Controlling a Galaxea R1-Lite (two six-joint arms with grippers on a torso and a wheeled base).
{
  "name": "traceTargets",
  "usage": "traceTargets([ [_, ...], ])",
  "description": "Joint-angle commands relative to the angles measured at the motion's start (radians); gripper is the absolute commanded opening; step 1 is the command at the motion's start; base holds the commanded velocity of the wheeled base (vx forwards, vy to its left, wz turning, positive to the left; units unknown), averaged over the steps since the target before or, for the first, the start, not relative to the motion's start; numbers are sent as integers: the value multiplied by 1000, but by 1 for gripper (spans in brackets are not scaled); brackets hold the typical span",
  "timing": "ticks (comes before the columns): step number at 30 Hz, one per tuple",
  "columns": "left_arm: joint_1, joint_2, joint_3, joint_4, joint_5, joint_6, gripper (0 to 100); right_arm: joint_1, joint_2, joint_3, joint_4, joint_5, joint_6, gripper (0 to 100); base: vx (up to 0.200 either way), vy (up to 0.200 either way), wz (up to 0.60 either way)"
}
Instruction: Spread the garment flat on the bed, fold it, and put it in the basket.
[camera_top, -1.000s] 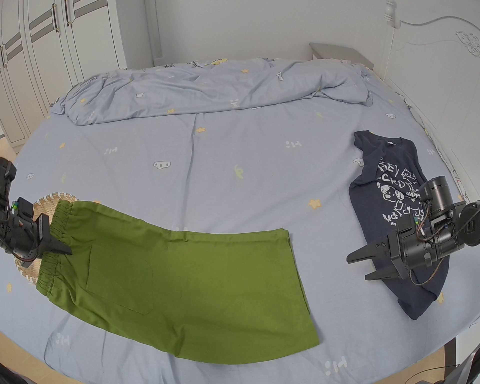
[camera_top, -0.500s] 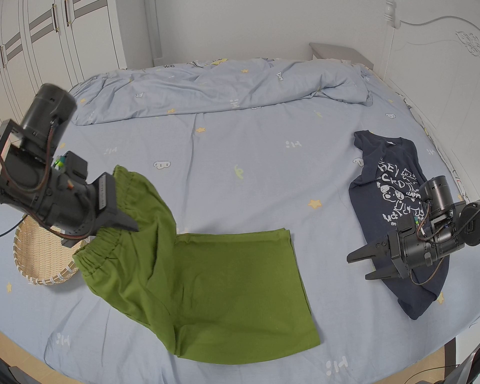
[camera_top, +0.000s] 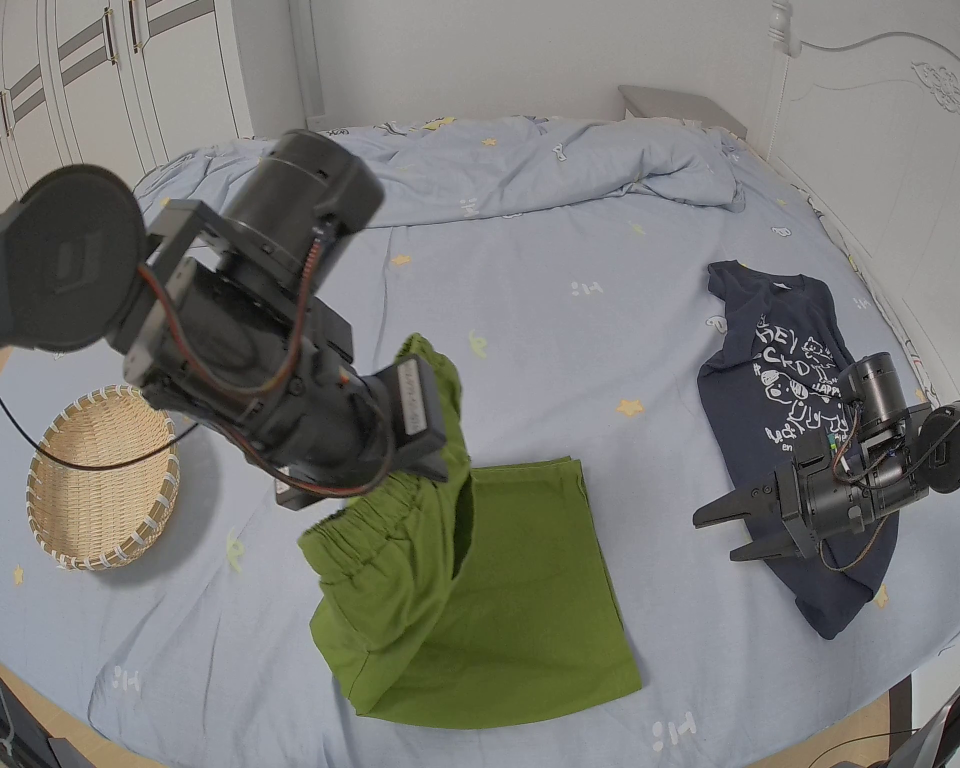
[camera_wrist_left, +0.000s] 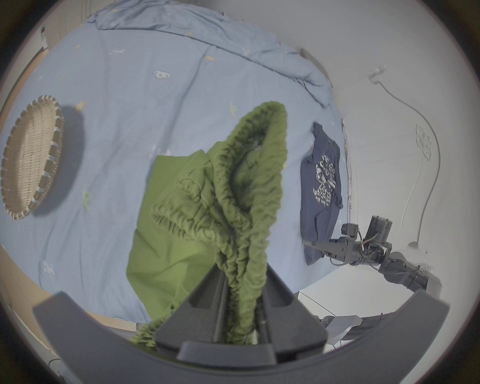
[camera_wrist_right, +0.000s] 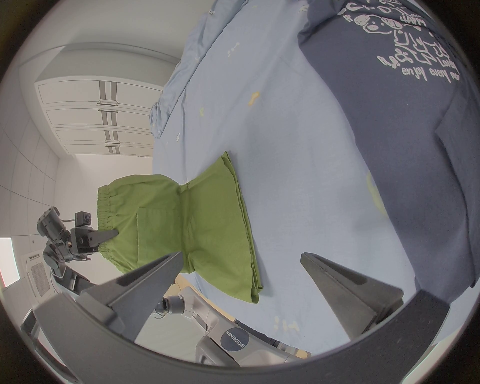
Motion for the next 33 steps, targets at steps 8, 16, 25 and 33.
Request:
traceTargets([
  [8, -127, 165, -41, -42, 87, -89, 0, -1, 1, 2, 0, -26, -4, 100, 0, 0, 0],
  [16, -147, 185, -41, -91, 98, -115, 0, 1, 3, 2, 0, -49, -6, 100, 0, 0, 0],
  [25, -196, 219, -41, -174, 90, -178, 100, -1, 1, 2, 0, -50, -6, 100, 0, 0, 0],
  [33, -123, 197, -29, -206, 75, -249, 100, 1, -2, 2, 0, -49, -6, 100, 0, 0, 0],
])
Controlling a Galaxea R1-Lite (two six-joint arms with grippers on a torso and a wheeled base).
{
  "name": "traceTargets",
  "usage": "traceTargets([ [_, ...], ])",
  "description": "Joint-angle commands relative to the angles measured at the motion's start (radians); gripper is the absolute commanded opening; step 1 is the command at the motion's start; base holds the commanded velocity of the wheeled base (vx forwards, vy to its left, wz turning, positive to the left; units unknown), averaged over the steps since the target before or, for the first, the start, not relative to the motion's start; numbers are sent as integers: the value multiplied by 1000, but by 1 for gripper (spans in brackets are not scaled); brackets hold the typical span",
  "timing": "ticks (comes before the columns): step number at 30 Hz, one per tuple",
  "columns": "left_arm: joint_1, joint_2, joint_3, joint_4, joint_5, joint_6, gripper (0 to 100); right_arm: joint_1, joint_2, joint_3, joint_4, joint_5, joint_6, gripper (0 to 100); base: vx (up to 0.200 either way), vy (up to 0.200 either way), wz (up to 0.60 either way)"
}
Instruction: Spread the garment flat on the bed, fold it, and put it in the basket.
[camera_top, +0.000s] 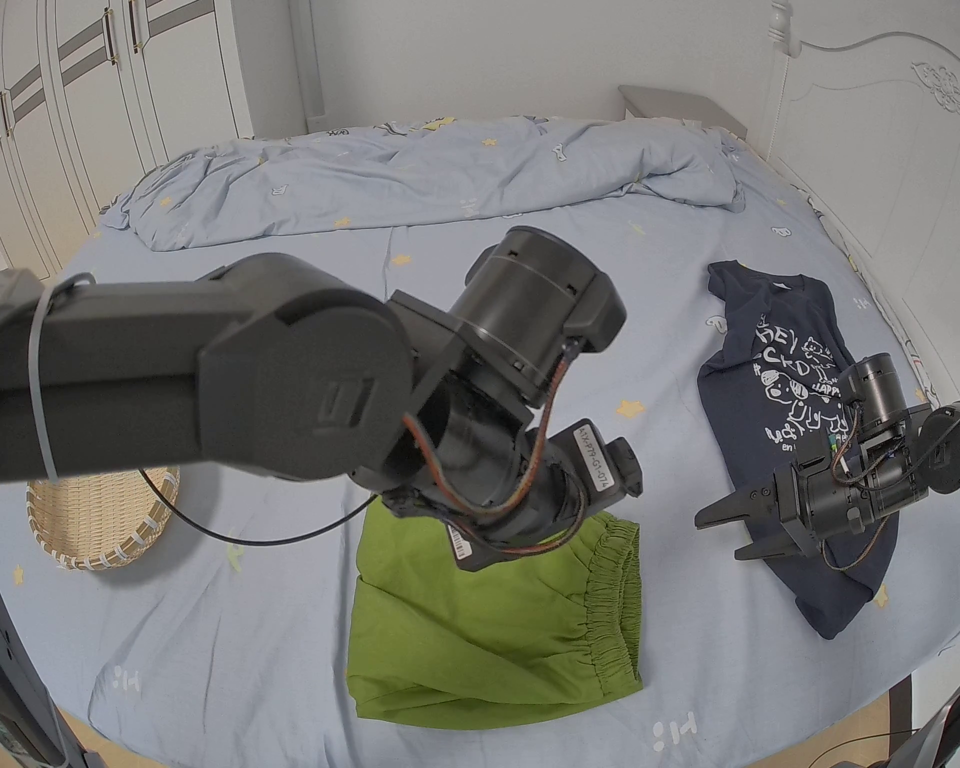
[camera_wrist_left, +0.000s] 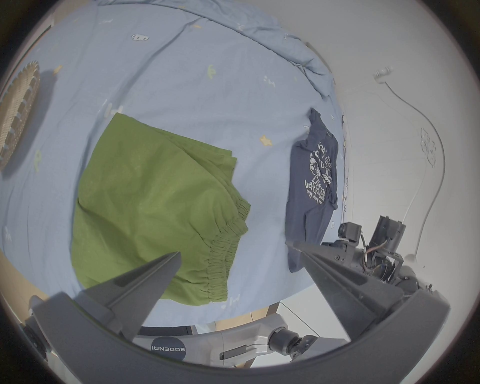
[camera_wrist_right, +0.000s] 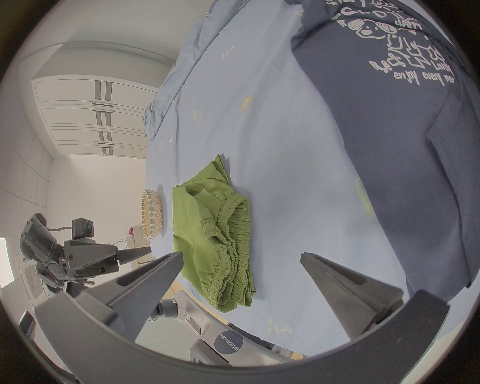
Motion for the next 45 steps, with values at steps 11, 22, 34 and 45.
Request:
traceTargets([
  [11, 504, -142, 348, -56, -385, 336, 100, 5, -93, 0, 2, 2, 7, 100, 0, 0, 0],
  [22, 691, -76, 663, -432, -566, 563, 100, 39, -100, 16, 3, 2, 12, 100, 0, 0, 0],
  [34, 608, -2, 677, -524, -568, 563, 100, 46, -97, 19, 2, 2, 11, 100, 0, 0, 0],
  [45, 602, -149, 729, -542, -559, 568, 100, 42, -99, 17, 0, 2, 9, 100, 0, 0, 0],
])
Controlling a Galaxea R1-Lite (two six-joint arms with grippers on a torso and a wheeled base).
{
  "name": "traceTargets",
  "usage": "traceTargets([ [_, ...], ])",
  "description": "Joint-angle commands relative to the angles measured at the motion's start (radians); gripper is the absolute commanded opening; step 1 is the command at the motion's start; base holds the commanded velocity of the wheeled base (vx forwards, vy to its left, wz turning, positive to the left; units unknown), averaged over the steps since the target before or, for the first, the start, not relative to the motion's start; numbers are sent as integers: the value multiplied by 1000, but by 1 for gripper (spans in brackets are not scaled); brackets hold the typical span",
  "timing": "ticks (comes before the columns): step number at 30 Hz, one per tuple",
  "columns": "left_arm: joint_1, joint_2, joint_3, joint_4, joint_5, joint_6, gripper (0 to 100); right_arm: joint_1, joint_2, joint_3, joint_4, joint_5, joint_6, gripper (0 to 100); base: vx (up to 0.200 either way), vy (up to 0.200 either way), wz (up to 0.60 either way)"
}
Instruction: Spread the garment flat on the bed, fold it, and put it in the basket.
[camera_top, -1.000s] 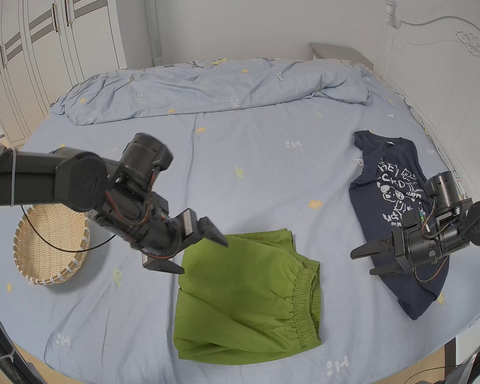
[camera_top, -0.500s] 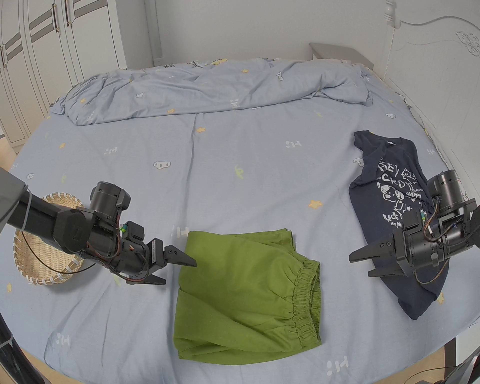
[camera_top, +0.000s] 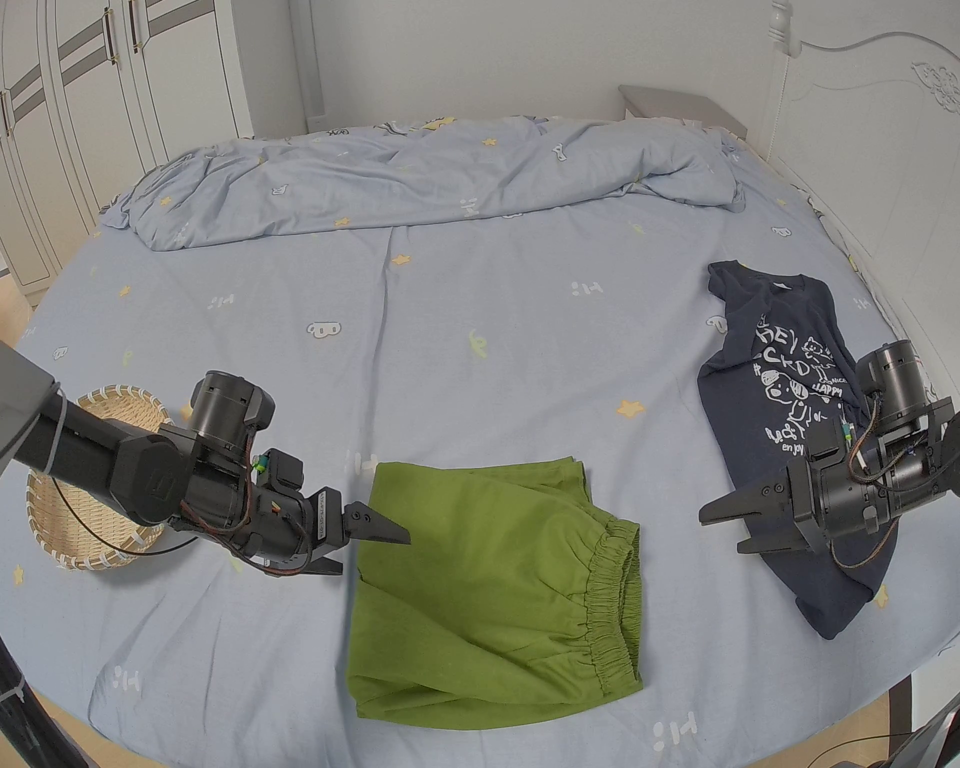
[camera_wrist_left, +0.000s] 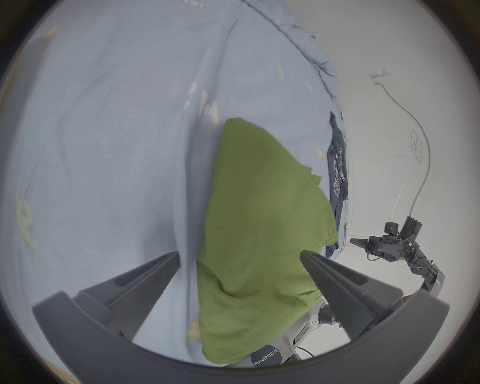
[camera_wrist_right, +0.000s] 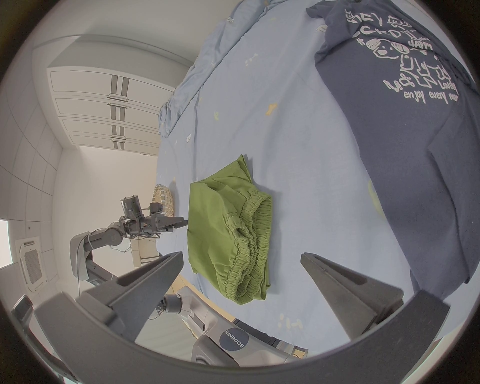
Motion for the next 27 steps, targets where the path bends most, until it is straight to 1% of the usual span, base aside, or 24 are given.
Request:
traceTargets([
  [1, -3, -92, 28, -1, 5, 2, 100, -1, 0, -1, 0, 1, 0, 100, 0, 0, 0],
  [5, -17, -86, 40, -1, 6, 4, 100, -1, -2, -1, 0, 1, 0, 100, 0, 0, 0],
  [8, -40, -6, 48, -7, 17, 11, 100, 1, -2, 0, 0, 1, 0, 100, 0, 0, 0],
  [11, -40, -6, 48, -7, 17, 11, 100, 1, -2, 0, 0, 1, 0, 100, 0, 0, 0],
  [12, -40, 5, 86, -70, 42, 22, 100, -1, -5, -1, 1, 1, 1, 100, 0, 0, 0],
  [14, -41, 7, 108, -110, 40, 22, 100, -1, -8, -1, 1, 1, 1, 100, 0, 0, 0],
  [16, -50, 17, 158, -205, 37, 24, 100, 1, -8, -1, 1, 1, 1, 100, 0, 0, 0],
  [17, -52, 19, 164, -216, 37, 24, 100, 1, -8, 0, 1, 1, 0, 100, 0, 0, 0],
  [18, -67, 30, 195, -283, 37, 24, 100, 4, -8, 0, 1, 1, 1, 100, 0, 0, 0],
  [22, -87, 48, 272, -424, 32, 21, 100, 2, -8, 0, 1, 1, 1, 100, 0, 0, 0],
  [23, -87, 48, 272, -424, 32, 21, 100, 2, -8, 0, 1, 1, 1, 100, 0, 0, 0],
  [24, -90, 49, 290, -461, 25, 16, 100, 1, -8, 0, 1, 1, 1, 100, 0, 0, 0],
  [27, -92, 62, 293, -463, 19, 18, 100, 1, -8, 0, 1, 1, 1, 100, 0, 0, 0],
])
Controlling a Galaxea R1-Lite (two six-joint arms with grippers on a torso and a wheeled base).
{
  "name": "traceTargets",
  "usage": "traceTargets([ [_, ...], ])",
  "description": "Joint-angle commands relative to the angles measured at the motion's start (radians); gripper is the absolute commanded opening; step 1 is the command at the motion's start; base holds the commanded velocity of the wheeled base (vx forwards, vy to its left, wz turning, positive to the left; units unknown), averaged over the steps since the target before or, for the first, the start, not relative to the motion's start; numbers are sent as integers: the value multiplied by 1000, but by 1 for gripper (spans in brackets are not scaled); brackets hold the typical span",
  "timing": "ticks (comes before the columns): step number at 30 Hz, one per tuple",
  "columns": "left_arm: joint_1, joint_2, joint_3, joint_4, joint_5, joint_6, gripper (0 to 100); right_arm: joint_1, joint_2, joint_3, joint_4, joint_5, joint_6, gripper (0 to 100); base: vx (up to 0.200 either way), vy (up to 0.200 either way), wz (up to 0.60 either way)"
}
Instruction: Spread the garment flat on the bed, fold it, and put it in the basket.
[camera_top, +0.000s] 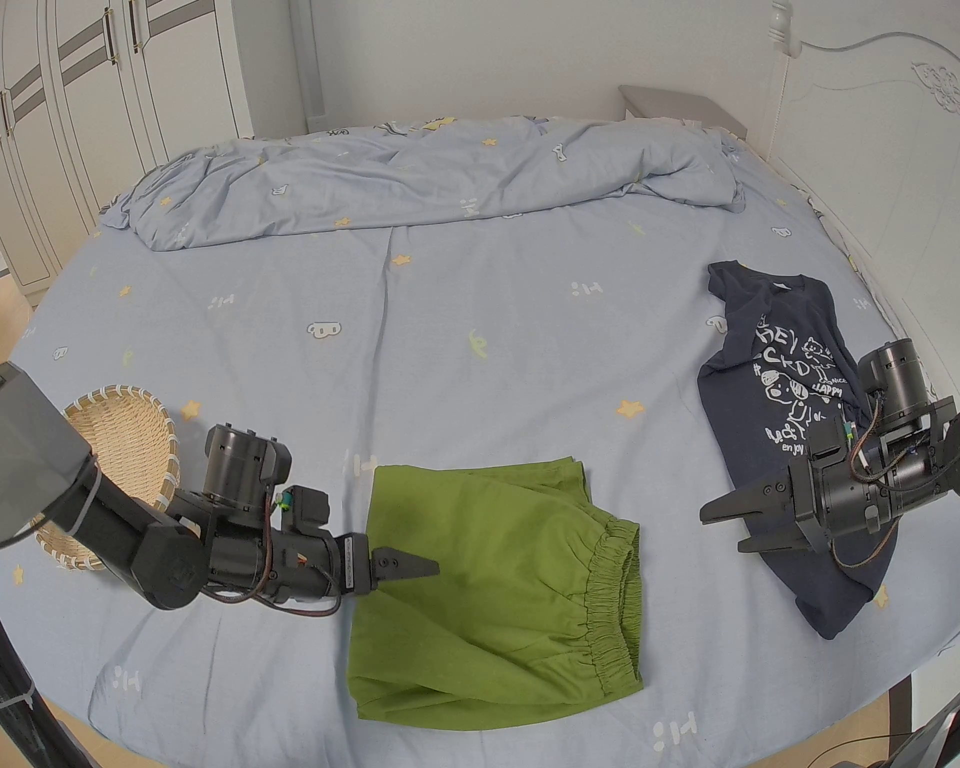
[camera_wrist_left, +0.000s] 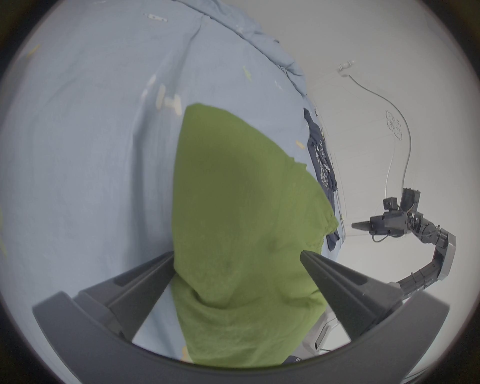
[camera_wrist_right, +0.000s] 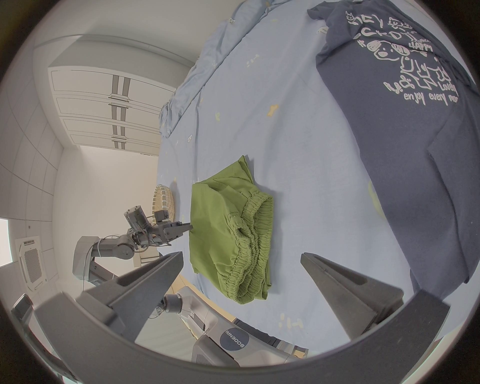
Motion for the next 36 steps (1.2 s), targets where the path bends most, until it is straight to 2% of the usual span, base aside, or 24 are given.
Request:
traceTargets([
  [1, -13, 36, 38, -7, -4, 2, 100, -1, 1, 0, 0, 1, 1, 100, 0, 0, 0],
  [11, 25, 19, 34, -9, -2, 0, 100, -1, 2, 0, -1, 1, -1, 100, 0, 0, 0],
  [18, -42, 34, 22, -10, -36, -14, 100, 4, 2, 0, -1, 1, -1, 100, 0, 0, 0],
  [21, -85, 47, 2, -10, -68, -52, 100, 4, 1, 0, -1, 1, -1, 100, 0, 0, 0],
  [31, -85, 56, -15, -10, -63, -61, 100, 1, 2, 0, -1, 1, -1, 100, 0, 0, 0],
  [32, -82, 53, -15, -10, -62, -61, 0, 1, 2, 0, -1, 1, -1, 100, 0, 0, 0],
  [36, -76, 33, 2, -10, -59, -58, 0, 4, 2, 0, 0, 1, -1, 100, 0, 0, 0],
])
